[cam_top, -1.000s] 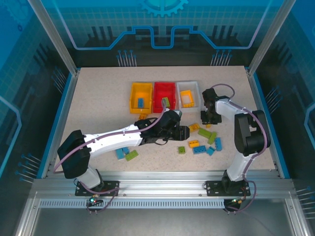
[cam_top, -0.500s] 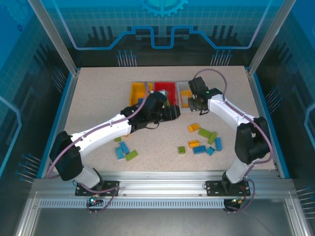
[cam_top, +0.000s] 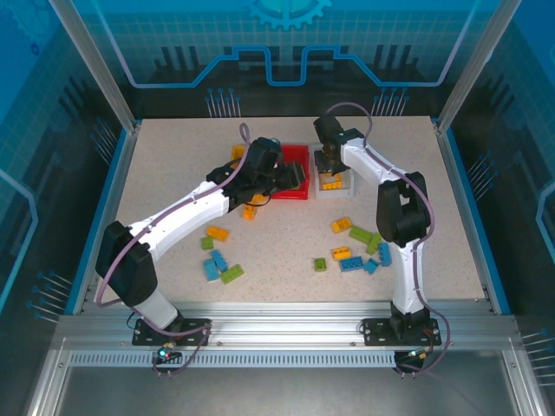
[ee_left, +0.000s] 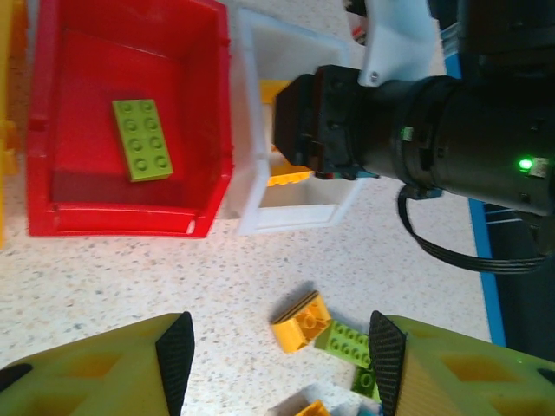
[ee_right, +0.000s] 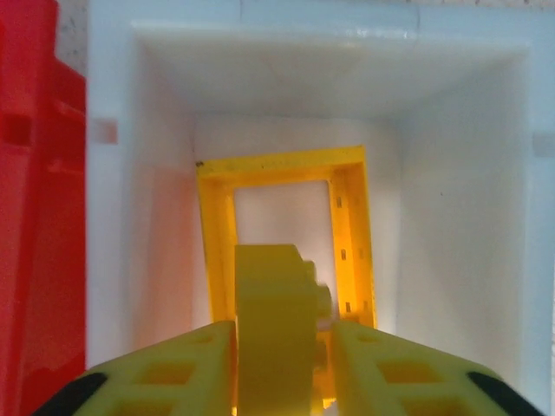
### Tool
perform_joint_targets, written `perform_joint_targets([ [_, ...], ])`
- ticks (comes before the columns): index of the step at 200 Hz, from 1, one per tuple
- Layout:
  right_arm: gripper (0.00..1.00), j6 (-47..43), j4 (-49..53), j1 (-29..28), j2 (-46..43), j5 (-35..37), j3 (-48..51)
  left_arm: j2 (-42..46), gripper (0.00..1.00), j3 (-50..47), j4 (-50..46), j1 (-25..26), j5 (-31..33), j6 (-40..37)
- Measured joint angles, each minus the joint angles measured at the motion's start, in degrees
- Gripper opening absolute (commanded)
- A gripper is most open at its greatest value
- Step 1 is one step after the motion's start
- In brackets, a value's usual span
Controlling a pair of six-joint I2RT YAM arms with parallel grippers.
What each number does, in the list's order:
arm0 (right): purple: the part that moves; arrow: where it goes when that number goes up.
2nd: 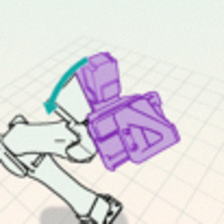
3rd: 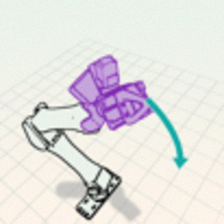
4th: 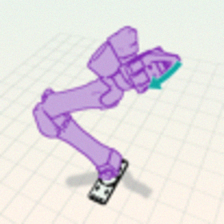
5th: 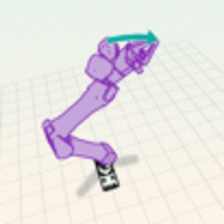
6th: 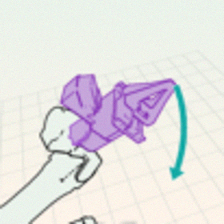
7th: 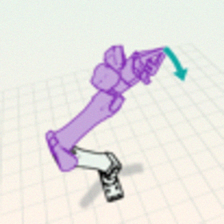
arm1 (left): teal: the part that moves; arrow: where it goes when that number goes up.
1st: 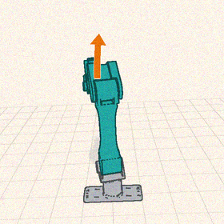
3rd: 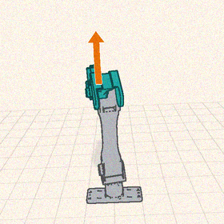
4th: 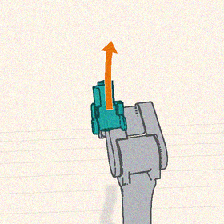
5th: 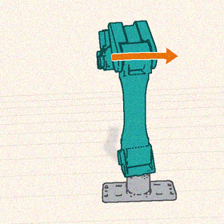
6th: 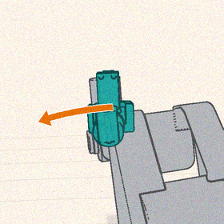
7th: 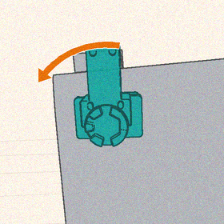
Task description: Sort the legos into containers by color
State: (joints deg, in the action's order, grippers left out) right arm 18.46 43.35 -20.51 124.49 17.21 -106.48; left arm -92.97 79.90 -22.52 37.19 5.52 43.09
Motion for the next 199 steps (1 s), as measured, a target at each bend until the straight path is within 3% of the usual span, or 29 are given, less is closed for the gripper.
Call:
perform_joint_targets([
  [56,0.44,0.1,0.3,0.0,-5.1,0.4,2.2,5.0,0.59,-6.1,-7.7,-0.6,4.2,-0.1],
  [104,0.52,-0.3,-4.5,-2.2,-24.3,0.5,14.3,14.7,0.59,-15.6,-16.7,-1.9,8.5,3.0],
  [147,0.54,-1.2,-16.9,-16.2,-42.7,-8.7,36.5,20.7,0.62,-24.7,-25.4,-2.7,11.2,7.0],
  [199,0.56,0.0,-25.0,-29.1,-45.0,-20.2,51.2,28.3,0.64,-32.5,-31.2,-6.0,12.3,9.8],
])
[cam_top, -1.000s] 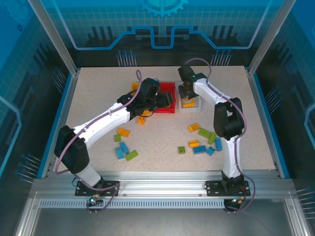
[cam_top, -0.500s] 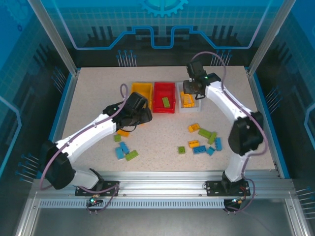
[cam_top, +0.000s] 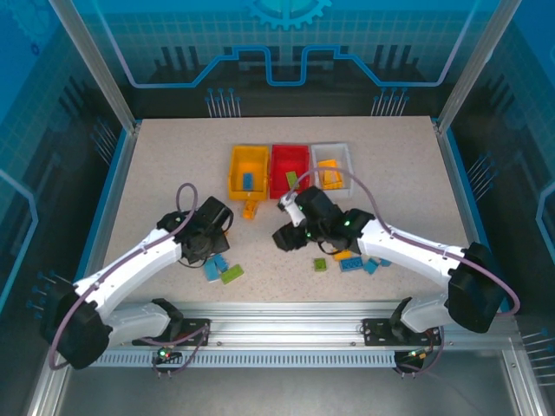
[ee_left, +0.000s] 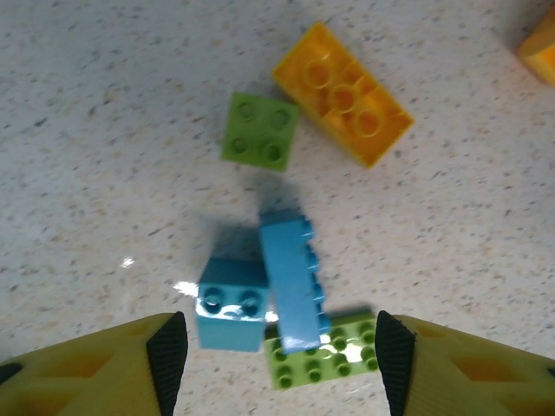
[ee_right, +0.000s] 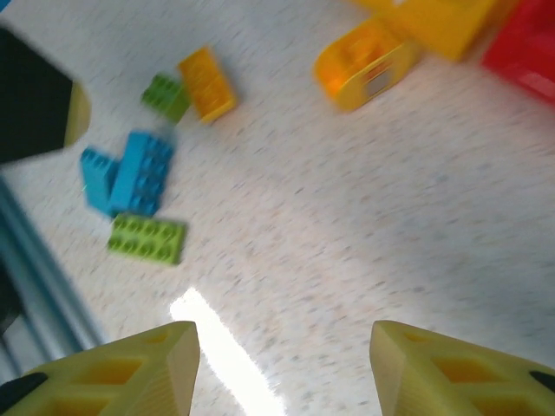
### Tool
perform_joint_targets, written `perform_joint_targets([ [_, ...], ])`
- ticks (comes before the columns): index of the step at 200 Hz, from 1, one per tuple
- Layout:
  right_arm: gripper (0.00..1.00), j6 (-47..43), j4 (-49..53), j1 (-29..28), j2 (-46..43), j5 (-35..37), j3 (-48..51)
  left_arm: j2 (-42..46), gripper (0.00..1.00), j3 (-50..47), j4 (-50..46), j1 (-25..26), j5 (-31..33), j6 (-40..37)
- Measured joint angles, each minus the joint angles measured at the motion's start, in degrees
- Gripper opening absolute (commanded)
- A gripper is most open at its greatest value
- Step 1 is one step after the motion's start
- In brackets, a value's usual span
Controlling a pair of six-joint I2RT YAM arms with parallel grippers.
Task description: Sort the legos into containers by color
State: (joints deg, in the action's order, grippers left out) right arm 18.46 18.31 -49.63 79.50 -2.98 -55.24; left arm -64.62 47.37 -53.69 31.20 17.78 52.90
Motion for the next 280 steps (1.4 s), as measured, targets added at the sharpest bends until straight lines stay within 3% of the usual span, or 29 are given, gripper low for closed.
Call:
perform_joint_targets([
  [25,0.56,2.2,-3.3,-1.7,0.1,-2.4,2.3,2.2,0.65,-2.8,-0.5,-0.1,-0.1,0.4],
  [101,0.58,4.2,-7.4,-4.0,3.4,-4.7,2.3,-2.1,0.64,-8.1,5.0,-0.3,-2.0,-1.8],
  [186,0.59,6.2,-13.0,-5.2,3.7,-11.0,2.9,-2.7,0.46,-12.1,7.6,-0.3,-2.1,-2.2],
  [216,0.59,6.2,-13.3,-5.2,3.8,-11.1,2.9,-2.7,0.45,-12.9,7.9,-0.3,-1.5,-2.2],
  [280,0.57,6.7,-13.4,-5.6,3.9,-10.8,2.9,-2.4,0.25,-13.9,9.1,-0.4,0.9,-2.0],
])
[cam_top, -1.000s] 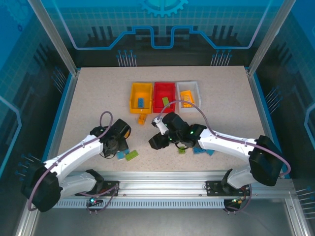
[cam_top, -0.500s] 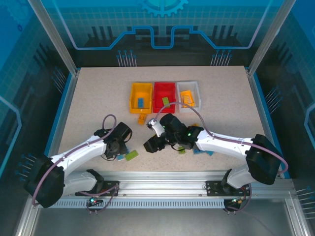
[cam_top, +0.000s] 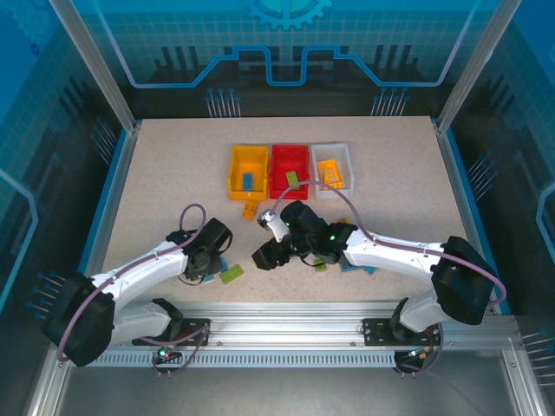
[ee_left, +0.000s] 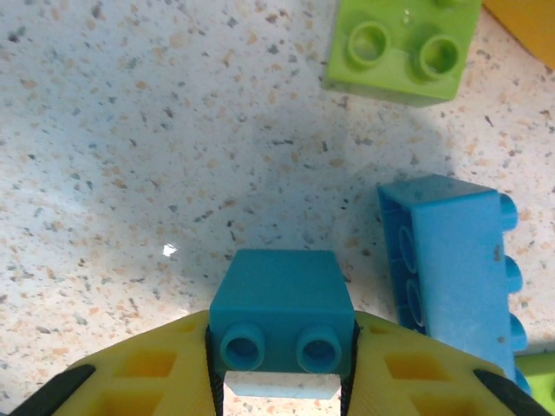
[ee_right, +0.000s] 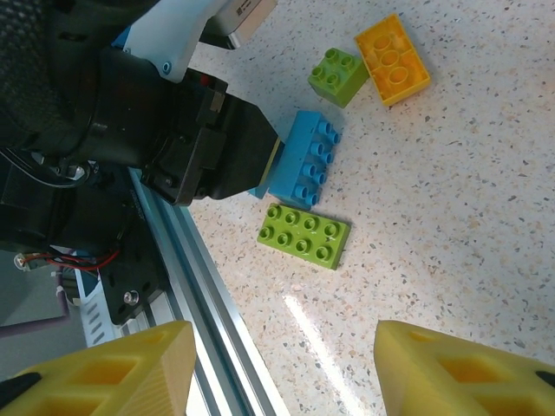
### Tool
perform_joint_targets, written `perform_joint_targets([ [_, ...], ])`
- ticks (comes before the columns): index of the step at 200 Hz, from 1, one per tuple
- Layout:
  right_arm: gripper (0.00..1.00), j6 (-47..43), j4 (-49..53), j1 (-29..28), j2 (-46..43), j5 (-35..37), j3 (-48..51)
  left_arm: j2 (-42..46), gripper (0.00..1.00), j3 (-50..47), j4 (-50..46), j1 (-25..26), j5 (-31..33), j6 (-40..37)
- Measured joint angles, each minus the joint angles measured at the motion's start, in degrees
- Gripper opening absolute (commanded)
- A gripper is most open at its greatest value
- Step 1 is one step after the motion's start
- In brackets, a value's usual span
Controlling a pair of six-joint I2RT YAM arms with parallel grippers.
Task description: Sort the legos into containers by color
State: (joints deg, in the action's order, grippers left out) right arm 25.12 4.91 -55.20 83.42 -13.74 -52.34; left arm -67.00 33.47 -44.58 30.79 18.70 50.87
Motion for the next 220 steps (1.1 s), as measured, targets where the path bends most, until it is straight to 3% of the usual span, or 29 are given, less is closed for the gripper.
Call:
perform_joint_targets([
  [29,0.57,0.8,-0.8,0.0,-4.8,4.2,1.1,3.8,0.24,4.5,-5.6,0.0,2.4,-1.6],
  [64,0.57,3.8,-9.5,3.3,-13.9,10.3,5.6,1.1,0.23,22.6,-7.8,-0.2,3.4,-8.6],
  [94,0.57,6.8,-15.5,10.9,-11.6,12.1,5.5,-10.2,0.22,36.9,-4.4,-2.0,2.6,-15.7],
  [137,0.57,8.1,-17.8,16.2,-4.3,13.3,0.2,-29.2,0.22,51.1,3.9,-7.8,-3.2,-22.5],
  [191,0.57,9.2,-17.8,19.2,1.4,11.6,-6.3,-48.3,0.23,66.3,10.0,-12.2,-10.8,-26.2],
  [220,0.57,9.7,-16.7,20.0,2.3,11.0,-6.4,-53.6,0.24,67.7,11.9,-13.5,-14.2,-26.9],
])
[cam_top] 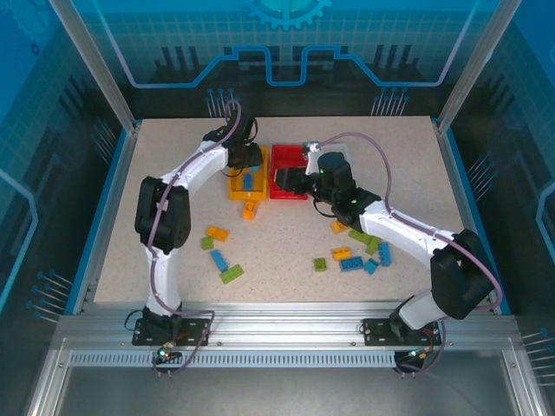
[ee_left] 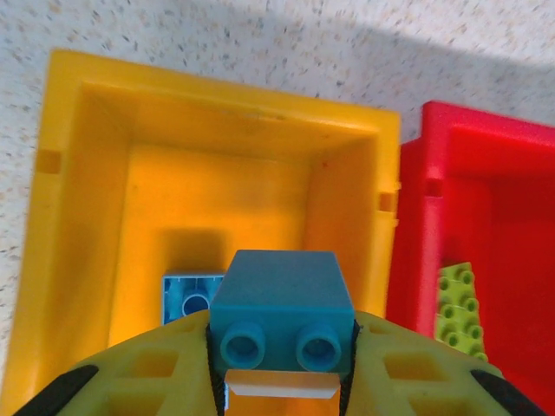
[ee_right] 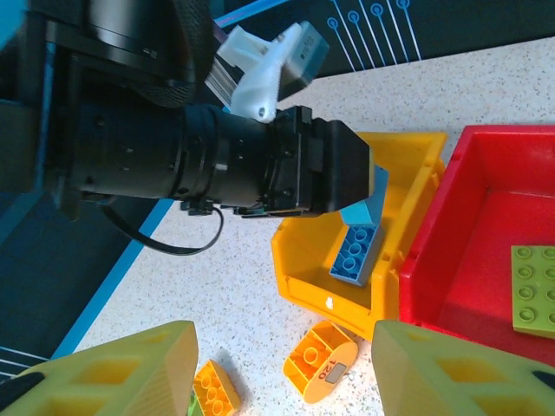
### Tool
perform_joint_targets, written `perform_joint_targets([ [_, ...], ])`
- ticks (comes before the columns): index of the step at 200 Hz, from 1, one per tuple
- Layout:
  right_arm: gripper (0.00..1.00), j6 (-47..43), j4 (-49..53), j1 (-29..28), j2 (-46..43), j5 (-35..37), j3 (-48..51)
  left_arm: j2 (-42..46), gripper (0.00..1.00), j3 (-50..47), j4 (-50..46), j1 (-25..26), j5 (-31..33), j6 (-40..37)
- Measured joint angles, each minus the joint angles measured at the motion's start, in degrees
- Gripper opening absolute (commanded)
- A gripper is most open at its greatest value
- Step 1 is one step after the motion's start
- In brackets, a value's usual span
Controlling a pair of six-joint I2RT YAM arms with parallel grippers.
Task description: Sort the legos into containers by color
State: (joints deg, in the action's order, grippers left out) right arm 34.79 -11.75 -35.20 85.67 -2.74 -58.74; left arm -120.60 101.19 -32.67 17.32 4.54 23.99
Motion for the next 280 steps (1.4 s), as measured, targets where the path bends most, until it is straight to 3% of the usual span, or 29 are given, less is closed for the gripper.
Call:
perform_joint_targets([
  [25,0.57,0.4,0.7,0.0,0.3,-0.7,0.0,-2.1,0.26,0.5,0.0,-0.3,-1.3,0.0],
  [64,0.59,0.7,1.9,0.0,0.3,-0.7,0.0,-2.1,0.46,0.6,0.1,-0.3,-1.7,-0.2],
  [114,0.60,0.8,6.7,0.0,-0.6,1.5,0.0,-0.7,0.50,-1.1,0.4,-0.3,-1.9,0.0],
  [147,0.58,1.7,14.6,0.1,-7.6,9.8,1.8,5.4,0.50,-4.9,0.6,-0.3,-2.0,0.2],
  [184,0.57,3.4,28.5,1.8,-16.5,19.3,5.6,19.7,0.52,-14.6,3.1,1.1,-2.8,2.1],
  [201,0.57,3.2,34.9,2.5,-17.6,21.6,7.5,27.1,0.53,-20.6,5.1,4.5,-3.0,3.8],
  [221,0.59,3.2,42.1,1.3,-17.3,22.4,9.3,35.0,0.52,-29.0,7.6,12.3,-2.9,7.2],
  [254,0.59,7.6,48.2,-10.1,-14.4,21.3,10.1,46.2,0.54,-46.1,10.7,25.7,-1.6,15.6],
  [280,0.60,12.7,48.8,-16.0,-10.8,19.6,12.3,55.7,0.55,-56.5,10.3,32.9,0.3,21.9],
])
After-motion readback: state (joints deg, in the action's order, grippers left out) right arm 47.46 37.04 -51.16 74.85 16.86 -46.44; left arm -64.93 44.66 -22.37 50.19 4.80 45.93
